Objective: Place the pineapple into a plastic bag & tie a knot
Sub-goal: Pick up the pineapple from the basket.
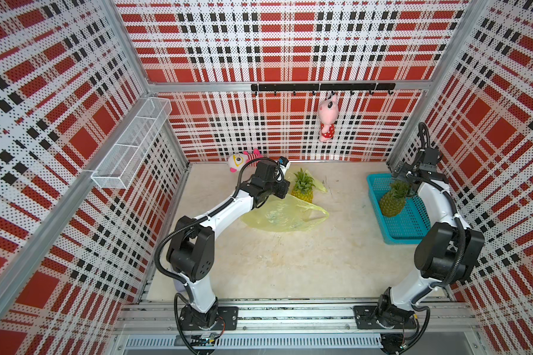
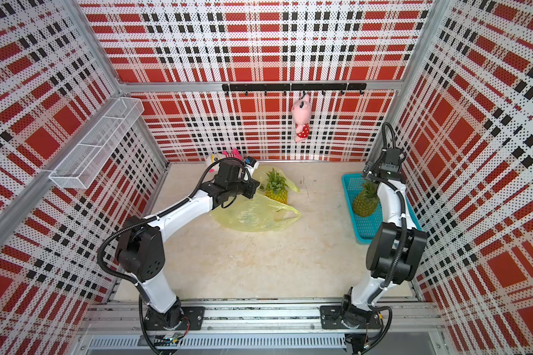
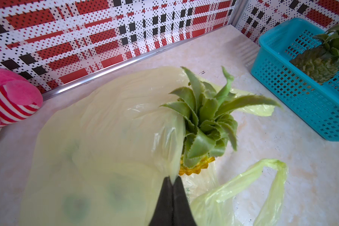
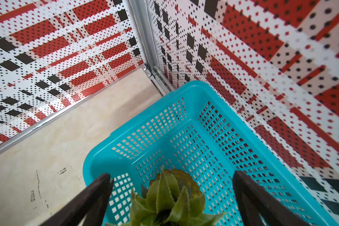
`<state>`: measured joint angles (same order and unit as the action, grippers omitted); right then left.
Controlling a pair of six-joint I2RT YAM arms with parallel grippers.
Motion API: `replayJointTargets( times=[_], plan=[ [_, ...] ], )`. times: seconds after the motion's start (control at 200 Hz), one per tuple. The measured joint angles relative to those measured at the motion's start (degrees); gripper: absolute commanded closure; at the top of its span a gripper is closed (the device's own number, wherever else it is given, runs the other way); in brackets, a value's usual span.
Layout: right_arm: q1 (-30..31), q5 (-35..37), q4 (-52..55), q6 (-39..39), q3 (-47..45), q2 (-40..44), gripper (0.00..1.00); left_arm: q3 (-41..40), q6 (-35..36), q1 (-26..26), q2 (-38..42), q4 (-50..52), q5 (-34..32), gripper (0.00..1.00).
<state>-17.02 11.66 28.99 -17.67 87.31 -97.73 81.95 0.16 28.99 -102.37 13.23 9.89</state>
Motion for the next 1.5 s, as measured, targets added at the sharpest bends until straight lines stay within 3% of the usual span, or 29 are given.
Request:
replayJointTargets(
  times=[0.401, 0.461, 0.556, 0.626, 0.877, 1.097, 1.323, 1.503],
  plan=[
    [0.02, -2.43, 2.05, -0.28, -4.46, 2.12, 0.27, 0.02, 0.00, 0.00, 0.00, 0.13, -0.83, 1.00],
    [0.02, -2.45, 1.90, -0.17, -4.46, 1.64, 0.44, 0.02, 0.00, 0.00, 0.09, 0.17, -0.94, 1.00],
    [0.02, -2.43, 1.40, -0.28, -4.42, 1.51, 0.80, 0.02, 0.00, 0.00, 0.44, 0.35, -1.07, 1.00],
    [0.02, -2.19, 1.42, 0.20, -4.02, 1.51, 1.00, 0.02, 0.00, 0.00, 0.74, 0.35, -1.22, 1.00],
    [0.98, -1.62, 2.38, 0.96, -5.35, 3.76, 1.00, 0.02, 0.00, 0.00, 0.87, 0.46, -1.36, 1.00],
    [2.29, -1.81, 6.97, 0.92, -7.63, 13.62, 1.00, 0.02, 0.00, 0.00, 0.87, 0.50, -1.38, 1.00],
    [4.42, -6.99, 7.41, 1.22, -6.73, 25.62, 1.00, 0.02, -0.20, 0.00, 0.87, 0.46, -1.40, 1.00],
    [11.45, -12.83, 8.07, 2.43, -3.85, 27.91, 1.00, 0.00, -0.59, 0.00, 0.87, 0.22, -1.42, 1.00]
  ],
)
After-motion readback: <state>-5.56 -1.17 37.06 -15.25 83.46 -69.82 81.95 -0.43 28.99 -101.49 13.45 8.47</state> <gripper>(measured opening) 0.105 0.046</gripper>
